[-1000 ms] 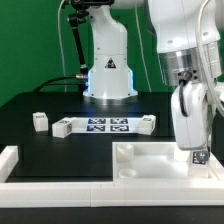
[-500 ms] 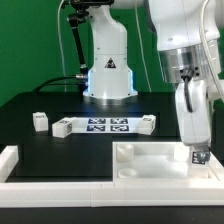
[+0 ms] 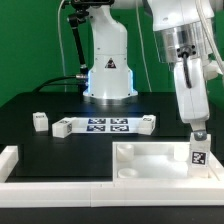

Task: Assemble square table

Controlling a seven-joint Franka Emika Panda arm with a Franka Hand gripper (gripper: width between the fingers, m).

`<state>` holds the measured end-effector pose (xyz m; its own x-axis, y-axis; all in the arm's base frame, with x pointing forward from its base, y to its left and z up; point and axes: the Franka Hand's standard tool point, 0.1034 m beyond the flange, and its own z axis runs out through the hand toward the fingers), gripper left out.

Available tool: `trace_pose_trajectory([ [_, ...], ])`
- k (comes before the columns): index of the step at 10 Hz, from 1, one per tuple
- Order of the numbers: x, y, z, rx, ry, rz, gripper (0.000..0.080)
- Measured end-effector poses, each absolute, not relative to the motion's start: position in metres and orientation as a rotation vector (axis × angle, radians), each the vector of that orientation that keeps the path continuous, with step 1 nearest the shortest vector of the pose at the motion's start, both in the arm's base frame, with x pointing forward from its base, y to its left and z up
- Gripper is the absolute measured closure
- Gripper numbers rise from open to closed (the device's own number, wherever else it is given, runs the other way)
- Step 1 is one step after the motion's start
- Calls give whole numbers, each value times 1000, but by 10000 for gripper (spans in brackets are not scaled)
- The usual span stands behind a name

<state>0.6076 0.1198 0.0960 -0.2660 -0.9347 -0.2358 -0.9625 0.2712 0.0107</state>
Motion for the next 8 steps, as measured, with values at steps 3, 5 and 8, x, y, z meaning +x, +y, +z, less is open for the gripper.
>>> trace_pose_trajectory([
  [3,607,120,96,-1791,2344,225,150],
  [5,601,116,96,-1870,2270,215,150],
  [8,554,101,104,-2150,2020,210,150],
])
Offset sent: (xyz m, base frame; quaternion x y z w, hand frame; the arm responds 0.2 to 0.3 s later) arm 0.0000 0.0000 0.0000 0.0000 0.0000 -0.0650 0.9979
